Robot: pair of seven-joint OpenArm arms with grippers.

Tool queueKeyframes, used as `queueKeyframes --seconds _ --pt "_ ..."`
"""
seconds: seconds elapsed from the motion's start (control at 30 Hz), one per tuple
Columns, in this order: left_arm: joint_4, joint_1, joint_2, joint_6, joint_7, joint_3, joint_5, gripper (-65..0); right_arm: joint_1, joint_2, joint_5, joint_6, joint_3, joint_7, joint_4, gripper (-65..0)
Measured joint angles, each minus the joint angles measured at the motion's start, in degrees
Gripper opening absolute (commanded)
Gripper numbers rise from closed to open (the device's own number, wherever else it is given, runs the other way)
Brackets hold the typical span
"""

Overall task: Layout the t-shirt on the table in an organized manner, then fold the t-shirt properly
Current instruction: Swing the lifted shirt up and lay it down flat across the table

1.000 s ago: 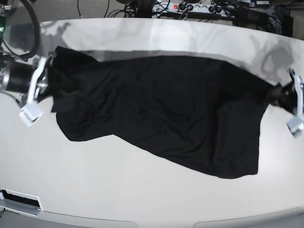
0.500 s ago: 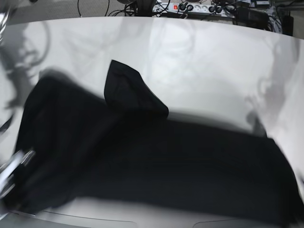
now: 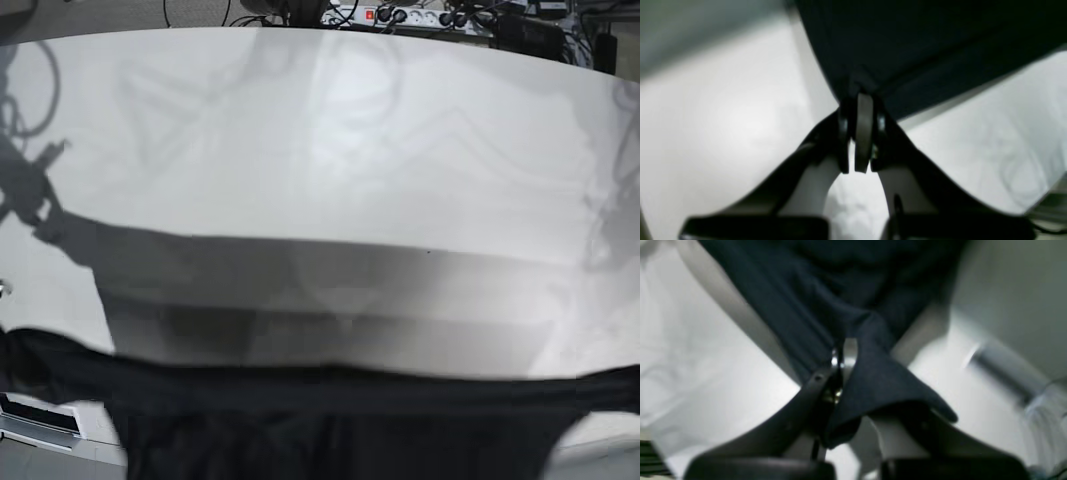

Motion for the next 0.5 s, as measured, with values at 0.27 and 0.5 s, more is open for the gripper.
queueKeyframes --seconds 0.27,0.5 --pt "-11.87 4.94 5.97 0.98 0.13 -0.07 0.92 -65.0 -5.55 -10.19 0.46 0.15 -0.02 -0.33 -4.02 -65.0" --pt "-11.67 8.59 6.23 1.01 5.14 -0.26 0.33 -65.0 -14.60 -15.23 -1.20 -0.02 0.13 -4.92 -4.50 -65.0"
